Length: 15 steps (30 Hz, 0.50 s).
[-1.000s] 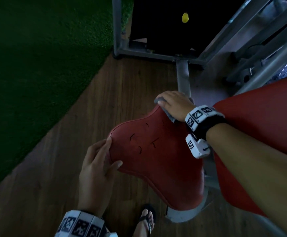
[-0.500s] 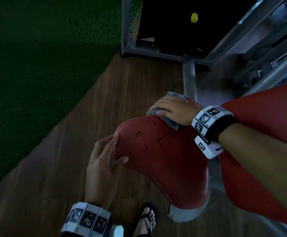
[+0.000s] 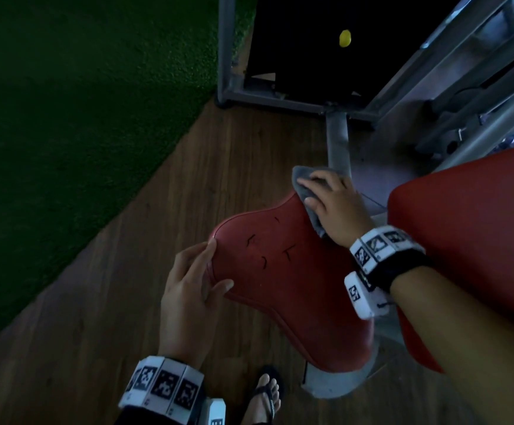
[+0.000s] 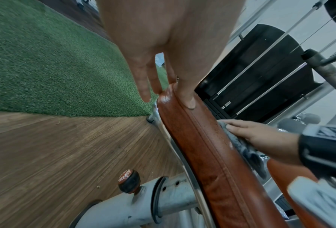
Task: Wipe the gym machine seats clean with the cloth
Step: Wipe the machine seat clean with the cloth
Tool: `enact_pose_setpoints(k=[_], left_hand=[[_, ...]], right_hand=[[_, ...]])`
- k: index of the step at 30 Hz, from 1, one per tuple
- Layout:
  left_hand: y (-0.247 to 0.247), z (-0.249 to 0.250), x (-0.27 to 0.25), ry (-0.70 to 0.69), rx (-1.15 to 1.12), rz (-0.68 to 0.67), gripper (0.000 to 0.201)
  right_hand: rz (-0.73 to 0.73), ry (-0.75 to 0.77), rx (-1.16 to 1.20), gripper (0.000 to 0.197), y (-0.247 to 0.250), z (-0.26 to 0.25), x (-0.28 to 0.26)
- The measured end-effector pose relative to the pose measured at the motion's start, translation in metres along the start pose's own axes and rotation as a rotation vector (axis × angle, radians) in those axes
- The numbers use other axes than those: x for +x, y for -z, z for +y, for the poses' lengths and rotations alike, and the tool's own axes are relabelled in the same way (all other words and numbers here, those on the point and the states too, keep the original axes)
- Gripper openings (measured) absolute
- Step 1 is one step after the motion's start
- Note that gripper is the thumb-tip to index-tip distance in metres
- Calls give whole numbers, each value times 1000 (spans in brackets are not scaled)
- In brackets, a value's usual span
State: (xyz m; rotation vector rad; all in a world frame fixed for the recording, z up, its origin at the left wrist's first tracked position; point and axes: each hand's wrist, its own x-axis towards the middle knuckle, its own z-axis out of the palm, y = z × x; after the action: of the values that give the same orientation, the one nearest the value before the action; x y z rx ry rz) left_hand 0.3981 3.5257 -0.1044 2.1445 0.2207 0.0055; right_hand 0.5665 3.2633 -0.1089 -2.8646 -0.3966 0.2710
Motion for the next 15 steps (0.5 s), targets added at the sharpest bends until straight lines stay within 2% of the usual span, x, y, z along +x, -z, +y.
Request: enact_pose_setpoints(k=[3, 10, 15], left_hand=[[-2, -1, 0, 15, -8, -2, 68], [-3, -2, 0, 17, -20, 0, 68], [-3, -1, 1, 21, -16, -4, 69]], right_hand=[[83, -39, -50, 45, -9, -8, -30], [84, -134, -85, 48, -18, -42, -98], [4, -225, -130, 49, -11, -46, -72]])
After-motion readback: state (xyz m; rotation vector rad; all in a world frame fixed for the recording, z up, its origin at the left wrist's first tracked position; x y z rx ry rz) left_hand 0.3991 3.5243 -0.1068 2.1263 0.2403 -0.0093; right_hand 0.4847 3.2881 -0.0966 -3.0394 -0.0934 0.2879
